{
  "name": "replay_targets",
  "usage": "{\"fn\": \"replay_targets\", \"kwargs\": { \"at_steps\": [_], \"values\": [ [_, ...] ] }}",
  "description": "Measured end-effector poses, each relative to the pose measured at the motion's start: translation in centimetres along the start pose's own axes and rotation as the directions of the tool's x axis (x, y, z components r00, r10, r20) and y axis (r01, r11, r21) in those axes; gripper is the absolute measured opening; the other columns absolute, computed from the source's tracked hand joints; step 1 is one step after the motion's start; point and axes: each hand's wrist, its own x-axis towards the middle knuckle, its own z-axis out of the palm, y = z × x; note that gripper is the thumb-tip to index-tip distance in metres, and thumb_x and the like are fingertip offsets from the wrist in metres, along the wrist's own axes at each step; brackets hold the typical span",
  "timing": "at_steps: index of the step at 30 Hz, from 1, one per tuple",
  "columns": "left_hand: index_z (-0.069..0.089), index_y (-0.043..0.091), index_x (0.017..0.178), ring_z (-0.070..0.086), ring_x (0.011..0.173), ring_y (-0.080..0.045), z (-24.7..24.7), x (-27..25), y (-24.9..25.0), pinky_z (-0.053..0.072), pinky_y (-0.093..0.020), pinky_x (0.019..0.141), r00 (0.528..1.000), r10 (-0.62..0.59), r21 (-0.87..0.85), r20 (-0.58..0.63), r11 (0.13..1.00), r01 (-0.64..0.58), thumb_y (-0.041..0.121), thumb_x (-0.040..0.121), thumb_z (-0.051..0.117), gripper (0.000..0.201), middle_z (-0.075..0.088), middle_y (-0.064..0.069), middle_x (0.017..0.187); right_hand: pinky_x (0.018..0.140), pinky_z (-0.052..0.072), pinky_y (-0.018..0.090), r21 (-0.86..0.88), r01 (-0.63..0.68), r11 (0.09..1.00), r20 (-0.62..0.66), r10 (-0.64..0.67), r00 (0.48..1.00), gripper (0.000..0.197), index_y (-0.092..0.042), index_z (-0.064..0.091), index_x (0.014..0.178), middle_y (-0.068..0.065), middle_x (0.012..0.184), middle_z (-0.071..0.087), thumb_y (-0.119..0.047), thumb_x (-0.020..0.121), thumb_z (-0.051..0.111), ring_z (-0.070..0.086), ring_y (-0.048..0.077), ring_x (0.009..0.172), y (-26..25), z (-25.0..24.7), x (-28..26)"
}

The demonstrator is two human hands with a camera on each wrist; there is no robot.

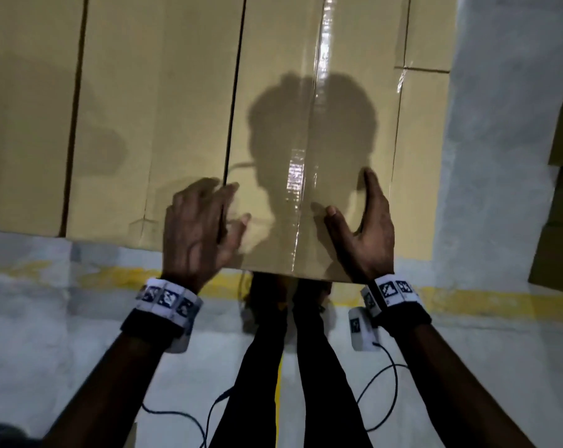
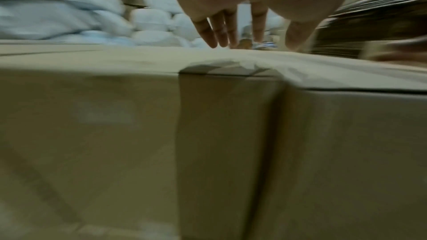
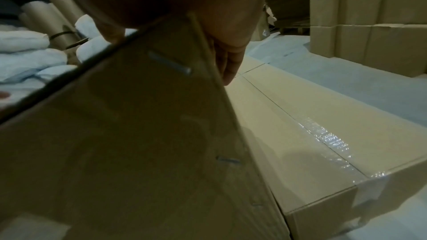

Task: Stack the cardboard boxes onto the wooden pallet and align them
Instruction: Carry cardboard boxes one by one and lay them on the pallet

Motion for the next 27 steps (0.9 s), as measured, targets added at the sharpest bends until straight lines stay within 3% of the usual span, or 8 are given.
{"fn": "replay_targets", "kwargs": {
  "at_steps": [2, 4, 7, 10, 15, 19, 22, 27],
  "values": [
    [0.059, 0.021, 0.145, 0.050, 0.130, -0.042, -0.8, 0.0, -3.0, 0.042, -0.050, 0.104, 1.000, 0.026, -0.019, 0.009, 0.999, -0.026, 0.047, 0.099, 0.061, 0.053, 0.050, -0.015, 0.149, 0.122, 0.027, 0.032, 0.103, -0.039, 0.994, -0.019, 0.041, 0.999, 0.086, -0.037, 0.007, 0.164, -0.010, 0.170, 0.024, -0.057, 0.099, 0.058, 0.025, 0.006, 0.154, 0.2, -0.2, 0.4],
    [0.051, 0.027, 0.152, 0.040, 0.142, -0.041, -1.4, -0.5, -5.1, 0.039, -0.052, 0.110, 0.994, 0.046, 0.027, 0.100, 0.998, -0.049, 0.057, 0.096, 0.060, 0.064, 0.037, -0.012, 0.162, 0.120, 0.029, 0.032, 0.167, -0.114, 0.979, -0.010, 0.117, 0.993, 0.086, -0.043, -0.001, 0.163, -0.004, 0.169, 0.028, -0.058, 0.100, 0.056, 0.028, 0.011, 0.153, 0.2, -0.4, 1.0],
    [0.036, 0.037, 0.160, 0.013, 0.159, -0.033, -1.6, -2.1, -6.2, 0.022, -0.056, 0.122, 0.950, 0.079, 0.105, 0.302, 0.988, -0.116, 0.087, 0.078, 0.054, 0.098, 0.009, -0.001, 0.174, 0.117, 0.029, 0.030, 0.208, -0.197, 0.958, 0.059, 0.189, 0.980, 0.082, -0.049, 0.004, 0.161, -0.004, 0.167, 0.032, -0.059, 0.099, 0.057, 0.029, 0.013, 0.152, 0.4, -0.7, 2.1],
    [0.028, 0.036, 0.162, 0.002, 0.160, -0.032, -1.2, -3.3, -6.4, 0.013, -0.062, 0.124, 0.929, 0.129, 0.162, 0.347, 0.967, -0.195, 0.099, 0.064, 0.050, 0.119, 0.001, -0.003, 0.174, 0.118, 0.031, 0.033, 0.211, -0.277, 0.938, 0.122, 0.256, 0.959, 0.078, -0.055, 0.013, 0.158, -0.002, 0.162, 0.041, -0.066, 0.095, 0.058, 0.038, 0.017, 0.149, 0.6, -0.9, 2.9],
    [0.032, 0.037, 0.161, 0.009, 0.160, -0.033, 0.2, -3.6, -6.7, 0.014, -0.060, 0.124, 0.958, 0.125, 0.227, 0.257, 0.956, -0.185, 0.095, 0.070, 0.050, 0.109, 0.008, -0.005, 0.174, 0.105, 0.032, 0.027, 0.152, -0.306, 0.940, 0.166, 0.281, 0.945, 0.075, -0.052, 0.009, 0.160, -0.006, 0.161, 0.043, -0.065, 0.099, 0.051, 0.045, 0.026, 0.144, 0.4, -1.1, 3.6],
    [0.033, 0.037, 0.160, 0.010, 0.159, -0.034, 0.7, -3.7, -7.0, 0.016, -0.061, 0.123, 0.964, 0.144, 0.235, 0.222, 0.952, -0.197, 0.094, 0.073, 0.047, 0.105, 0.010, -0.006, 0.174, 0.097, 0.038, 0.029, 0.096, -0.312, 0.945, 0.184, 0.292, 0.939, 0.074, -0.052, 0.003, 0.160, 0.008, 0.154, 0.052, -0.066, 0.101, 0.045, 0.056, 0.036, 0.130, 0.0, -1.4, 3.6],
    [0.033, 0.039, 0.160, 0.011, 0.159, -0.033, 0.9, -3.7, -7.2, 0.017, -0.063, 0.123, 0.965, 0.140, 0.227, 0.220, 0.955, -0.190, 0.094, 0.073, 0.045, 0.103, 0.011, -0.006, 0.174, 0.087, 0.036, 0.027, 0.090, -0.319, 0.943, 0.183, 0.299, 0.936, 0.072, -0.050, 0.004, 0.162, 0.012, 0.144, 0.060, -0.062, 0.103, 0.044, 0.056, 0.022, 0.095, -0.8, -1.6, 3.5],
    [0.034, 0.040, 0.159, 0.012, 0.159, -0.033, 1.2, -3.8, -7.4, 0.017, -0.062, 0.122, 0.968, 0.134, 0.231, 0.213, 0.955, -0.183, 0.091, 0.076, 0.044, 0.098, 0.012, -0.005, 0.173, 0.088, 0.036, 0.026, 0.089, -0.327, 0.941, 0.180, 0.307, 0.934, 0.072, -0.049, 0.006, 0.162, 0.011, 0.144, 0.059, -0.061, 0.103, 0.044, 0.051, 0.017, 0.090, -1.0, -1.7, 3.6]
  ]
}}
